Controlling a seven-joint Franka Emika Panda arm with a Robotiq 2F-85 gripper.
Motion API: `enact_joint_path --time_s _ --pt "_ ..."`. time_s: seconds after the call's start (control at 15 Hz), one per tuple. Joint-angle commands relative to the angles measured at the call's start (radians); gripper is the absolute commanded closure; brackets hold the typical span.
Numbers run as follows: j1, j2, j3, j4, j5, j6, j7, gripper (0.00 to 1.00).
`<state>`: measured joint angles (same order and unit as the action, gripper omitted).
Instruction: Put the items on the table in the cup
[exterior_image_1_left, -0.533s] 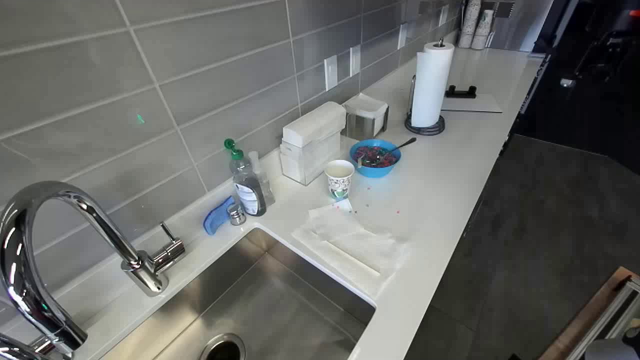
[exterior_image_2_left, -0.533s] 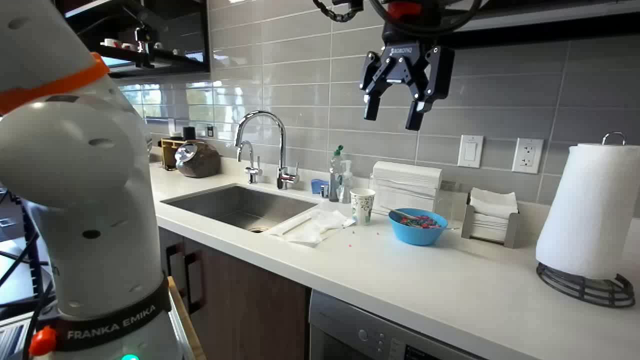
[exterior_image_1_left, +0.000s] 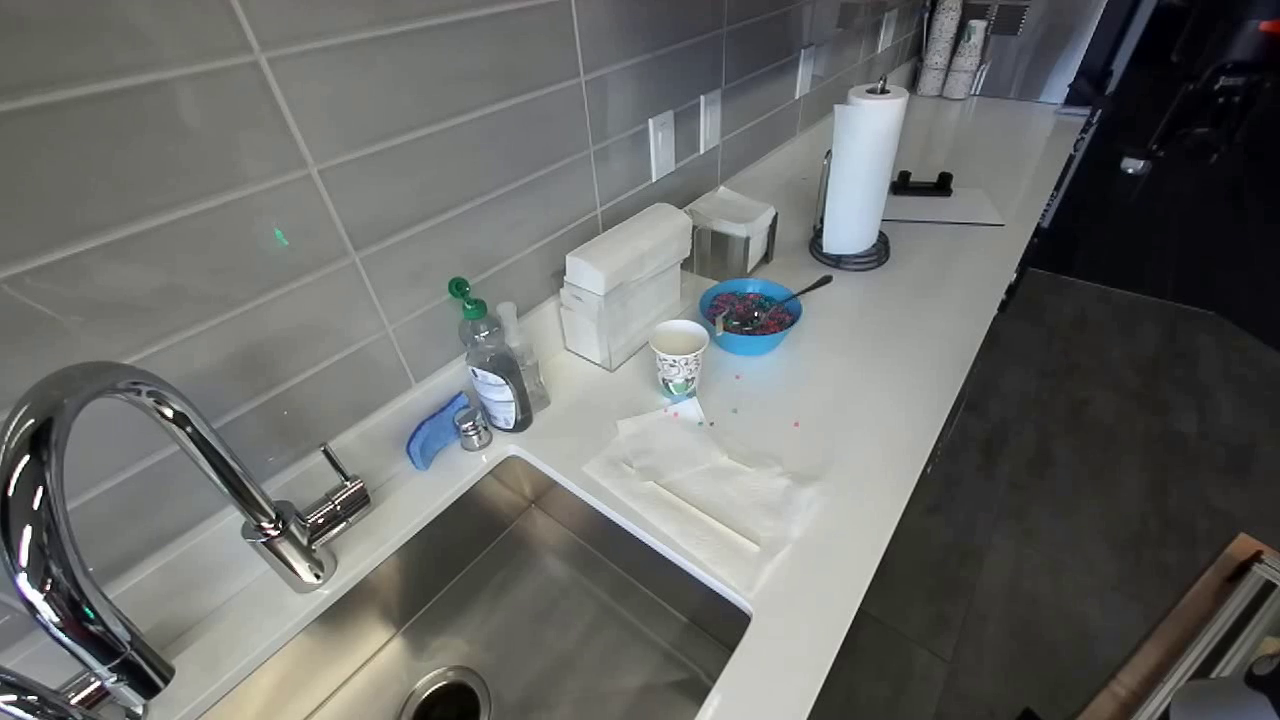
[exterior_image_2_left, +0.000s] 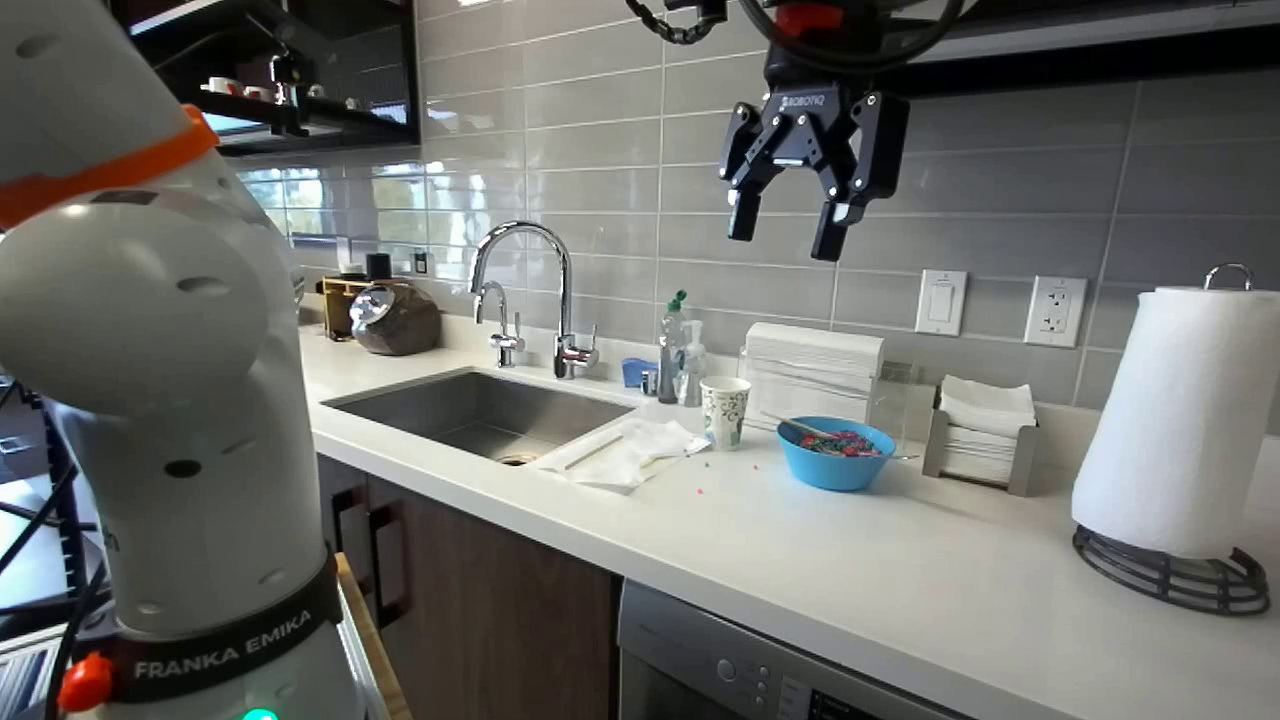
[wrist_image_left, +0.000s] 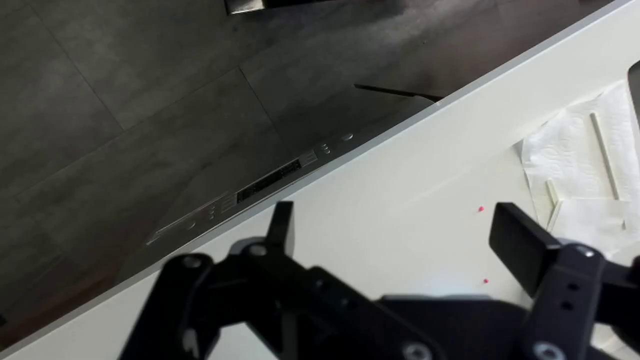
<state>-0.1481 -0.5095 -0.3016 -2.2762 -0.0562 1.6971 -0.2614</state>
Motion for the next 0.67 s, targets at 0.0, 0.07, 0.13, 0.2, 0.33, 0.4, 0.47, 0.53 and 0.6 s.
enact_joint_path --time_s 0.0,0.07,0.13,0.2,0.33,0.4,0.47,0.53,0.6 --pt "0.014 0.005 0.027 -0.016 0.029 0.002 -0.021 0.00" --pt "0.030 0.004 0.040 -0.029 0.045 0.009 -0.031 0.00" --pt "0.050 0.005 0.057 -0.043 0.067 0.012 -0.043 0.00" --pt "0.067 0.010 0.074 -0.055 0.081 0.013 -0.053 0.00" --pt "0.104 0.021 0.119 -0.084 0.113 0.027 -0.047 0.00" --pt "0.121 0.027 0.140 -0.098 0.121 0.037 -0.047 0.00" --pt "0.137 0.037 0.168 -0.111 0.124 0.048 -0.031 0.00" --pt "0.153 0.047 0.192 -0.124 0.129 0.061 -0.025 0.00" --pt "0.163 0.058 0.222 -0.139 0.120 0.091 0.000 0.00"
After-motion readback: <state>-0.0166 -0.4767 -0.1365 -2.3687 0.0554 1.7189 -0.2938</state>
